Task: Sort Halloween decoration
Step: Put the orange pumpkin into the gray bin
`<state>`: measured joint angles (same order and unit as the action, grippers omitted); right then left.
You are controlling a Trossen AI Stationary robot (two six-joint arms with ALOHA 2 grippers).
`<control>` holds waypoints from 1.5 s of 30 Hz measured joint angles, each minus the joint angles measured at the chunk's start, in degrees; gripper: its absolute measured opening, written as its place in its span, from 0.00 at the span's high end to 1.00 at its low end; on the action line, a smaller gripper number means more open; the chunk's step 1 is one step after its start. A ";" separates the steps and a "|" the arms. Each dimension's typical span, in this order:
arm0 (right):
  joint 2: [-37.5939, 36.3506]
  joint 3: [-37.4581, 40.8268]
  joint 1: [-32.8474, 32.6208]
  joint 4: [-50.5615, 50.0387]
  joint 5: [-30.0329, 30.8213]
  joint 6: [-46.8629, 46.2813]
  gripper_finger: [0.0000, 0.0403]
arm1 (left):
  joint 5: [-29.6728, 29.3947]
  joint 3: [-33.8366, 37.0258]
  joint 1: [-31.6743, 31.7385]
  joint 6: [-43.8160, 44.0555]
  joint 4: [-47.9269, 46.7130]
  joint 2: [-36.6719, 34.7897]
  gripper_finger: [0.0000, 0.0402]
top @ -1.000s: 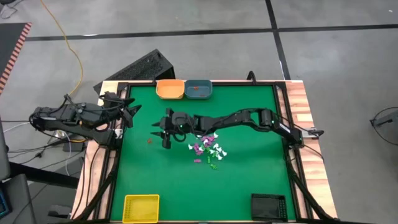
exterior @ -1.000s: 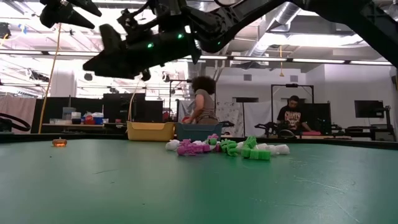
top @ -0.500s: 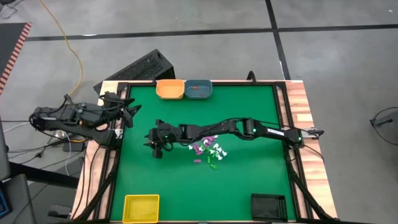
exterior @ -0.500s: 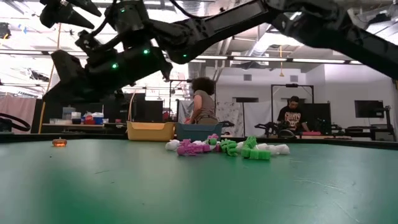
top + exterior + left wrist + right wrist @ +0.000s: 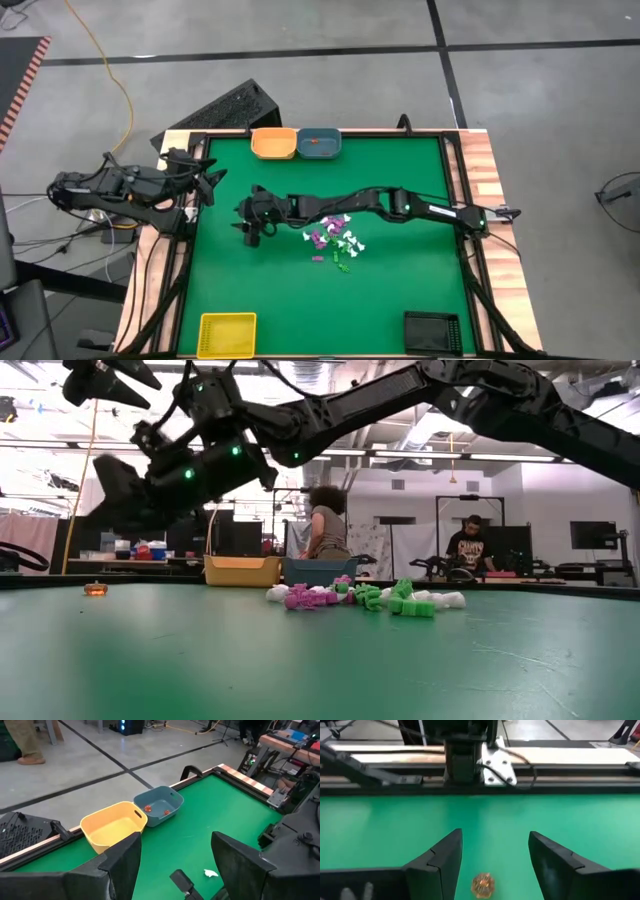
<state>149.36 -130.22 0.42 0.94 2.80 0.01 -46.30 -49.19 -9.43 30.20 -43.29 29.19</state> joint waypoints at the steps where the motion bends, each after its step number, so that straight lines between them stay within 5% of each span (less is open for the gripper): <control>1: 0.01 0.66 -0.07 0.25 -0.01 0.00 0.44 | -0.01 0.00 0.00 0.29 -0.32 0.00 0.42; 45: 4.85 1.19 0.09 7.30 -0.05 1.51 0.43 | -0.02 0.00 -0.01 0.51 -1.46 0.02 0.42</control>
<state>154.21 -129.03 0.51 8.24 2.74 1.52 -46.33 -49.19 -9.45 30.71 -44.75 29.21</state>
